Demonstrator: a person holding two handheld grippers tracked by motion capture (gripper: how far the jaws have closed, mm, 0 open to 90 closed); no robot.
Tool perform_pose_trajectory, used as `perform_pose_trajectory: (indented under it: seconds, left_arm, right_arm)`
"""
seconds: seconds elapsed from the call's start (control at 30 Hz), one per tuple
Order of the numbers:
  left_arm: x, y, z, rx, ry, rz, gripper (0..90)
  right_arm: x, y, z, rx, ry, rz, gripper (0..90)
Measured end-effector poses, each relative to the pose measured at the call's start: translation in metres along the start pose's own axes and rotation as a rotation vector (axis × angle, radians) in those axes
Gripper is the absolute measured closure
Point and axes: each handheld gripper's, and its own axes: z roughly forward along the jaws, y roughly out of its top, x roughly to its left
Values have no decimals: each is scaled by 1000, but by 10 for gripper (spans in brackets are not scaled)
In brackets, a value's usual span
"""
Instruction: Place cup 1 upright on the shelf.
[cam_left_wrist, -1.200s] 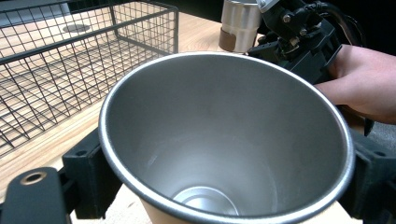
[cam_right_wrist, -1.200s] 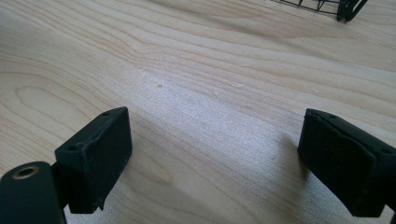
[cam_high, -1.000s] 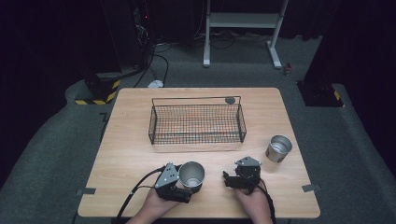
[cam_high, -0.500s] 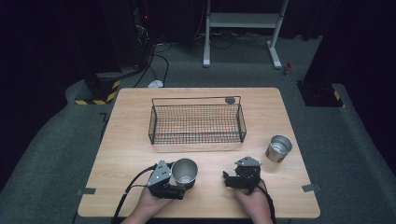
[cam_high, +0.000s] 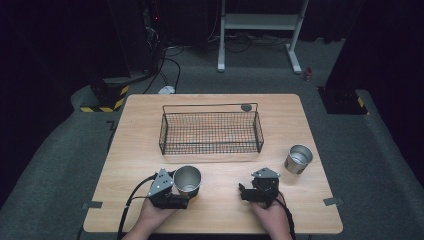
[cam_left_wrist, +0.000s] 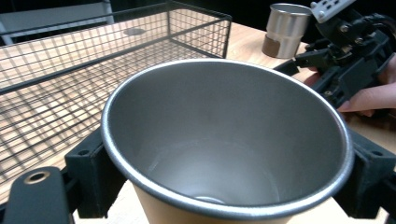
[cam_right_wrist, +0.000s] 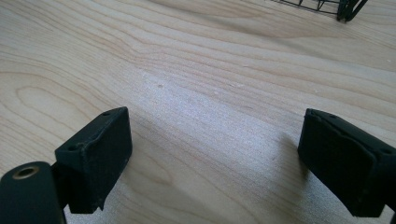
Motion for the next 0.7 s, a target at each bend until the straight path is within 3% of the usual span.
perform_pose_trajectory:
  seconds: [0.3,0.7]
  left_arm:
    - [10,-2,-7,1,28,-9,131]
    - [30,-3,-21,-25,79,-61,131]
  right_arm:
    - [0,0,0,1,0,2,97]
    - [0,0,0,0,0,1,97]
